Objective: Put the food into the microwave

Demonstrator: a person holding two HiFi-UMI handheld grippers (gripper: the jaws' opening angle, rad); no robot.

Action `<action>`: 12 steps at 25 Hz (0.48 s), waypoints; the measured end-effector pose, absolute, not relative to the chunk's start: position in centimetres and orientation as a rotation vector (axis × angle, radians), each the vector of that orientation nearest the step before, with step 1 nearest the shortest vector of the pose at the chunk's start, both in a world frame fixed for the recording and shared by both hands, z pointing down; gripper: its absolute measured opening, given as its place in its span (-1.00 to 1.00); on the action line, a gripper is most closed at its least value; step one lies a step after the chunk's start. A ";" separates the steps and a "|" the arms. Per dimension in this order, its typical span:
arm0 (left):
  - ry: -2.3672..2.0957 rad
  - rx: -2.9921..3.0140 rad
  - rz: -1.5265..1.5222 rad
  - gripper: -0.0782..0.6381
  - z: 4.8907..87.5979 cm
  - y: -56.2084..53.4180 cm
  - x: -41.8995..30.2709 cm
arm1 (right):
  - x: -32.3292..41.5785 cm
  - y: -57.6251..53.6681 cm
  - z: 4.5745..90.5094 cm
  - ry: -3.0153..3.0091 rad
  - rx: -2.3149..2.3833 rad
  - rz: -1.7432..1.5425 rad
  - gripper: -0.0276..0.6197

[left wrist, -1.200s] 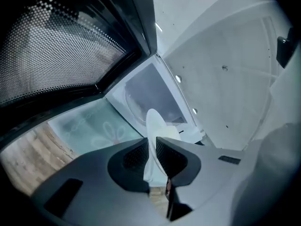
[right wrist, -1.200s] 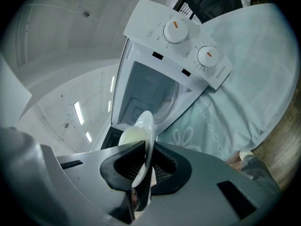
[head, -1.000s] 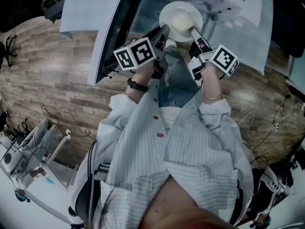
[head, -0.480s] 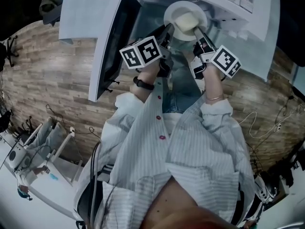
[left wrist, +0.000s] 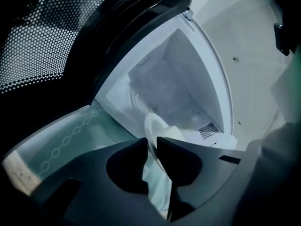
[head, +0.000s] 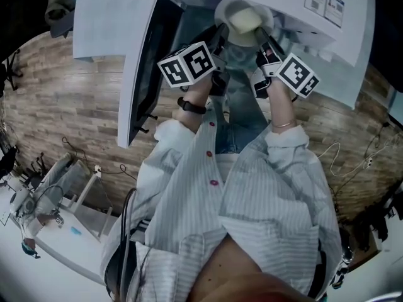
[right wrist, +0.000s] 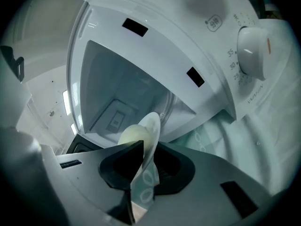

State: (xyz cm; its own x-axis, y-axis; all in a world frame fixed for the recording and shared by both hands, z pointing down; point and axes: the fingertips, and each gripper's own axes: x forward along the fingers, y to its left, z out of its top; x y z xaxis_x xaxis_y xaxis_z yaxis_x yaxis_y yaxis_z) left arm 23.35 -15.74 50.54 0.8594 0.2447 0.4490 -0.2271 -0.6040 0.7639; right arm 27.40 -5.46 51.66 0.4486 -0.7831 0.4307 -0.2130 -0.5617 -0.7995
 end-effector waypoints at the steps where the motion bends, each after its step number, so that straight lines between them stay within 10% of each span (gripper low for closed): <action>1: 0.009 2.122 0.658 -0.63 50.7 -15.9 23.6 | 27.6 -5.7 51.7 0.835 -2.036 -1.083 -0.70; 12: -0.003 2.243 0.696 -0.58 51.0 -17.5 25.8 | 30.0 -7.4 51.2 0.940 -2.295 -1.035 -0.60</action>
